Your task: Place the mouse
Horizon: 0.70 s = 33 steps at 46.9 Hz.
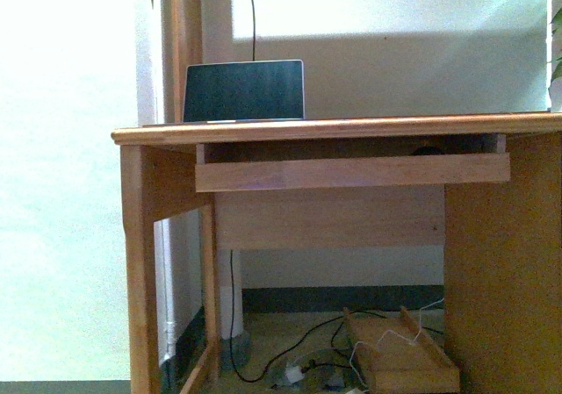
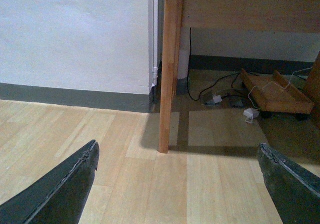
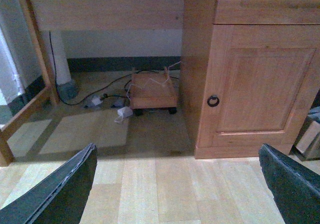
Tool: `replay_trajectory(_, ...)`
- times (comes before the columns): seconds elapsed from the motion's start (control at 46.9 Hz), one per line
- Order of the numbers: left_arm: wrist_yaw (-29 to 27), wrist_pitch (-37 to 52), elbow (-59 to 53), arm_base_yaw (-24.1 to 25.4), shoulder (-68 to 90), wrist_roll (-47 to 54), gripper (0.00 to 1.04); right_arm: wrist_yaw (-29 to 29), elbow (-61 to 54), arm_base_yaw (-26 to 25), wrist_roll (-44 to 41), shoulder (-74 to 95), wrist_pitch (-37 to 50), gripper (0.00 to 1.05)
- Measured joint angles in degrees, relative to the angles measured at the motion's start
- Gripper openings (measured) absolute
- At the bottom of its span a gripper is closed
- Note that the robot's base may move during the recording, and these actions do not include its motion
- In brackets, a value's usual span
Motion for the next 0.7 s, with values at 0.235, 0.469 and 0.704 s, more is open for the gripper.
replay_trajectory(0.235,0.0,0.0,0.0,0.0,0.0,0.0,0.97,0.0,0.0,0.0,0.0,0.0,0.0,0.97)
replay_trajectory(0.469,0.0,0.0,0.0,0.0,0.0,0.0,0.97,0.0,0.0,0.0,0.0,0.0,0.0,0.97)
replay_trajectory(0.704,0.0,0.0,0.0,0.0,0.0,0.0,0.97,0.0,0.0,0.0,0.0,0.0,0.0,0.97)
